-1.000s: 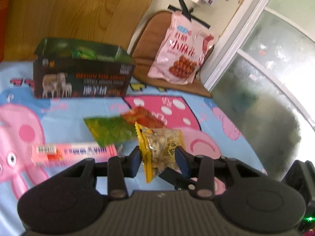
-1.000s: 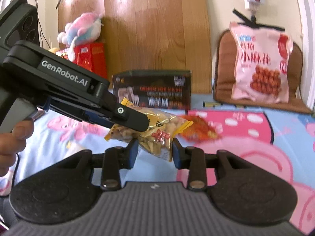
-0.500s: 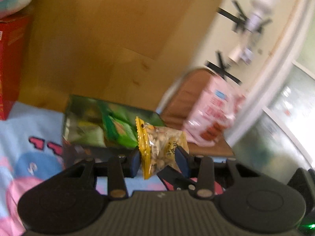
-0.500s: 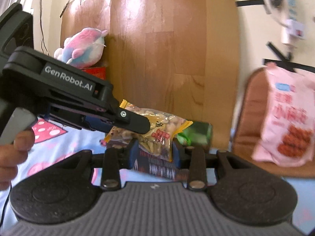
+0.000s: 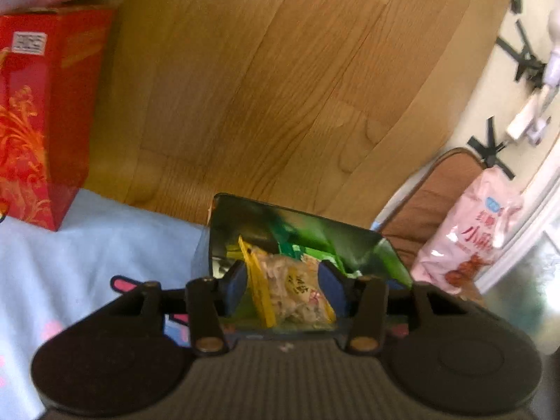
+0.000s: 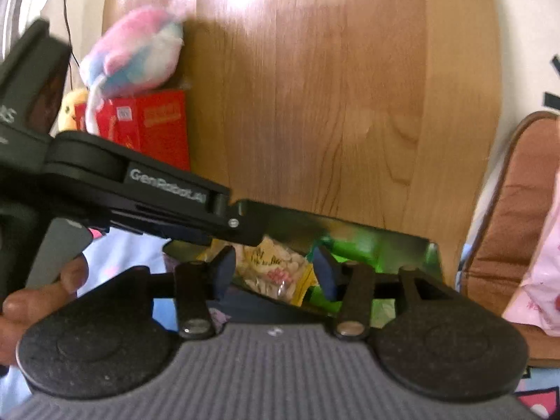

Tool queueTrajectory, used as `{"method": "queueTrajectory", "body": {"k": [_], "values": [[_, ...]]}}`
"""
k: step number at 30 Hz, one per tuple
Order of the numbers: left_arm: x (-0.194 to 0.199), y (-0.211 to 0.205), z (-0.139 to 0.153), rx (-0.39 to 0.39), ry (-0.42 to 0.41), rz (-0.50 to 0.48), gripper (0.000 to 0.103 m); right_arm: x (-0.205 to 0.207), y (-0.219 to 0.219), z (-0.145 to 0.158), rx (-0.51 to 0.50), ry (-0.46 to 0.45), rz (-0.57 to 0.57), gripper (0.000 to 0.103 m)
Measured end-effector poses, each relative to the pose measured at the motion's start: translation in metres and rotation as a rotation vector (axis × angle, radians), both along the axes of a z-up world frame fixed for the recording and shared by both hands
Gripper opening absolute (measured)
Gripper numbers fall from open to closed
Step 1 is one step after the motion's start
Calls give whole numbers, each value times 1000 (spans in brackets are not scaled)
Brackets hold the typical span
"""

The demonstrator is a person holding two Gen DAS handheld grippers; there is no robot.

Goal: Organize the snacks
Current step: 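Carry the nut bag into the black tin box and release, then grasp the green translucent bag with the left gripper and lift it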

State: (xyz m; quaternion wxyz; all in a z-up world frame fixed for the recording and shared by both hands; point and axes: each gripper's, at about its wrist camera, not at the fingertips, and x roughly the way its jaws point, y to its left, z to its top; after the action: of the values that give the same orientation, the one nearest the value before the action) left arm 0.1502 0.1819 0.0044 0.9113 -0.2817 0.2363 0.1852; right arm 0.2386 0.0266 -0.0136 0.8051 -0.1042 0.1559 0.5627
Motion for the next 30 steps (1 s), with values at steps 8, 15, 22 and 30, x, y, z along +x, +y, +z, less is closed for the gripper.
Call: {"method": "queueTrajectory", "body": {"k": [8, 15, 22, 30], "values": [[-28, -41, -14, -37, 38, -120, 46, 19, -100, -25, 40, 243, -147, 52], [-9, -73, -52, -147, 208, -279, 60, 6, -149, -55, 29, 416, -160, 51], [-3, -92, -60, -243, 182, -321, 30, -1, -141, -55, 19, 374, -145, 51], [-15, -116, -42, -153, 123, -291, 10, -15, -151, -64, 15, 396, -103, 50]]}}
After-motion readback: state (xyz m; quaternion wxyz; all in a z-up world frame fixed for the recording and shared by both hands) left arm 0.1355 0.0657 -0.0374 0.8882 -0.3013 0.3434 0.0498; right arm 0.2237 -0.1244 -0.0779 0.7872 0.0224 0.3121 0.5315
